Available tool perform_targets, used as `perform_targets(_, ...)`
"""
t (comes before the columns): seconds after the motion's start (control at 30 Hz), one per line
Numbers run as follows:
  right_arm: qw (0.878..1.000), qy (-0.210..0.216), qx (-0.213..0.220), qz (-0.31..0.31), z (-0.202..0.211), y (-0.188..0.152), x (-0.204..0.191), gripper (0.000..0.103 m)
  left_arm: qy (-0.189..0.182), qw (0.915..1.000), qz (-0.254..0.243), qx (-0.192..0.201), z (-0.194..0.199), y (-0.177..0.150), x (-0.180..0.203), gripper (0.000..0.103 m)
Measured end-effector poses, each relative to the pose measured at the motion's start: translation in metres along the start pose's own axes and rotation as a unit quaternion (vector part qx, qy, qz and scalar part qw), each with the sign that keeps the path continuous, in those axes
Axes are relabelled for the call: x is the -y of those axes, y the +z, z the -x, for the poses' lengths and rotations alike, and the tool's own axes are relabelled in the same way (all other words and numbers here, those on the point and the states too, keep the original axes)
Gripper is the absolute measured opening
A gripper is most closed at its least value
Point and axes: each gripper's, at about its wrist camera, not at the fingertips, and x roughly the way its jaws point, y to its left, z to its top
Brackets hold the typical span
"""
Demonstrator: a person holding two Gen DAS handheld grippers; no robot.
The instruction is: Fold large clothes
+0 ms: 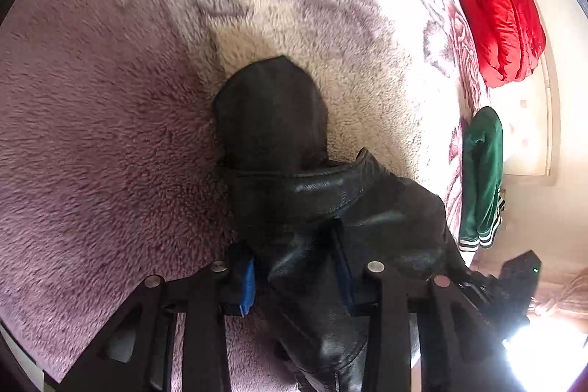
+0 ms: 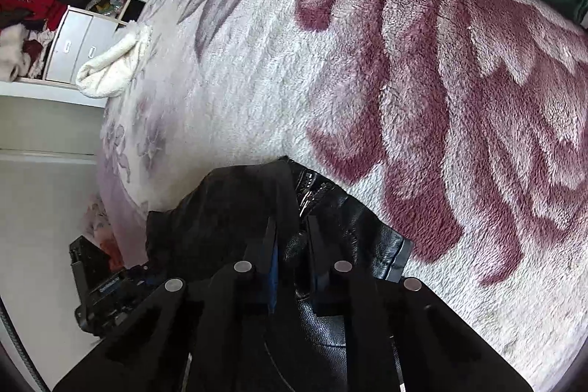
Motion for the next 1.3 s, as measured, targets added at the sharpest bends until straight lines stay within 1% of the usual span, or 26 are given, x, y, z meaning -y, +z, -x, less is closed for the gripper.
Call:
perform_targets(0.07, 1.0, 0.0, -0.013, -0.014, -0.013, 0.007, 0.007, 0.012, 0.004, 1.0, -0.002, -0.001, -0.005, 0.0, 0.001, 0.032)
perform_targets(0.13, 1.0, 0.007, -0.022, -0.02, -0.014, 0.01, 0.007, 0.013, 0.005, 1.0, 0.001, -0.005, -0.002, 0.0, 0.004, 0.032)
perform_targets(0.17, 0.999, 0.015, -0.031, -0.024, -0.011, 0.011, 0.008, 0.014, 0.0, 0.9999, 0.002, -0.011, 0.001, -0.001, 0.006, 0.032)
perform_targets(0.2, 0.998, 0.034, -0.04, -0.043, -0.001, 0.007, 0.012, 0.014, -0.01, 0.9998, 0.003, -0.016, 0.003, -0.003, 0.009, 0.033)
perform_targets(0.23, 0.995, 0.06, -0.045, -0.06, 0.011, 0.0, 0.017, 0.02, -0.02, 0.9996, 0.004, -0.019, 0.01, -0.006, 0.009, 0.033)
perform_targets(0.27, 0.993, 0.086, -0.044, -0.071, 0.026, -0.009, 0.023, 0.028, -0.031, 0.9992, 0.003, -0.026, 0.017, -0.012, 0.01, 0.033)
perform_targets(0.3, 0.991, 0.1, -0.035, -0.08, 0.044, -0.024, 0.028, 0.036, -0.041, 0.9987, -0.001, -0.032, 0.022, -0.017, 0.009, 0.039)
perform_targets(0.33, 0.99, 0.107, -0.025, -0.088, 0.059, -0.039, 0.033, 0.064, -0.047, 0.9981, -0.005, -0.039, 0.027, -0.023, 0.009, 0.046)
perform_targets(0.37, 0.988, 0.121, -0.016, -0.099, 0.071, -0.051, 0.041, 0.087, -0.059, 0.997, -0.005, -0.05, 0.029, -0.031, 0.009, 0.055)
perform_targets(0.4, 0.983, 0.142, -0.01, -0.119, 0.081, -0.068, 0.054, 0.091, -0.075, 0.9954, -0.004, -0.059, 0.031, -0.038, 0.008, 0.064)
perform_targets(0.43, 0.978, 0.156, -0.011, -0.137, 0.085, -0.084, 0.065, 0.091, -0.085, 0.9941, 0.0, -0.067, 0.032, -0.047, 0.006, 0.067)
perform_targets(0.5, 0.97, 0.172, -0.02, -0.169, 0.081, -0.115, 0.087, 0.091, -0.114, 0.9894, 0.006, -0.09, 0.024, -0.066, 0.002, 0.07)
perform_targets(0.53, 0.965, 0.179, -0.029, -0.187, 0.073, -0.13, 0.097, 0.091, -0.115, 0.9884, 0.008, -0.099, 0.018, -0.073, 0.0, 0.07)
perform_targets(0.57, 0.961, 0.188, -0.036, -0.2, 0.066, -0.138, 0.106, 0.091, -0.117, 0.9872, 0.009, -0.108, 0.01, -0.078, -0.002, 0.07)
perform_targets(0.6, 0.954, 0.205, -0.046, -0.213, 0.051, -0.153, 0.115, 0.091, -0.121, 0.9859, 0.011, -0.115, 0.001, -0.083, -0.003, 0.07)
perform_targets(0.63, 0.95, 0.214, -0.055, -0.22, 0.036, -0.162, 0.121, 0.091, -0.12, 0.9855, 0.011, -0.119, -0.008, -0.087, -0.003, 0.071)
perform_targets(0.67, 0.947, 0.222, -0.06, -0.223, 0.026, -0.166, 0.125, 0.091, -0.122, 0.986, 0.008, -0.114, -0.015, -0.09, -0.002, 0.076)
perform_targets(0.7, 0.942, 0.239, -0.069, -0.226, 0.008, -0.173, 0.127, 0.091, -0.124, 0.9865, 0.005, -0.106, -0.02, -0.09, 0.001, 0.08)
perform_targets(0.73, 0.936, 0.255, -0.072, -0.234, -0.005, -0.176, 0.129, 0.091, -0.124, 0.9866, 0.004, -0.106, -0.023, -0.089, 0.002, 0.082)
perform_targets(0.8, 0.917, 0.309, -0.071, -0.242, -0.023, -0.175, 0.128, 0.091, -0.125, 0.9864, 0.005, -0.107, -0.027, -0.087, 0.006, 0.09)
perform_targets(0.9, 0.906, 0.348, -0.058, -0.233, -0.04, -0.169, 0.116, 0.091, -0.12, 0.9874, -0.005, -0.103, -0.028, -0.088, 0.011, 0.094)
perform_targets(1.0, 0.902, 0.359, -0.062, -0.23, -0.051, -0.164, 0.107, 0.093, -0.12, 0.9879, -0.002, -0.098, -0.027, -0.09, 0.009, 0.094)
perform_targets(1.07, 0.904, 0.36, -0.069, -0.221, -0.058, -0.159, 0.1, 0.095, -0.126, 0.9872, 0.003, -0.098, -0.024, -0.09, -0.002, 0.095)
perform_targets(1.17, 0.906, 0.356, -0.075, -0.217, -0.065, -0.152, 0.092, 0.095, -0.14, 0.9855, 0.03, -0.092, -0.023, -0.087, -0.014, 0.095)
perform_targets(1.23, 0.908, 0.348, -0.067, -0.224, -0.067, -0.15, 0.086, 0.095, -0.143, 0.9858, 0.049, -0.074, -0.018, -0.087, -0.019, 0.095)
perform_targets(1.3, 0.911, 0.342, -0.053, -0.227, -0.066, -0.149, 0.08, 0.093, -0.14, 0.9878, 0.049, -0.049, -0.012, -0.089, -0.018, 0.095)
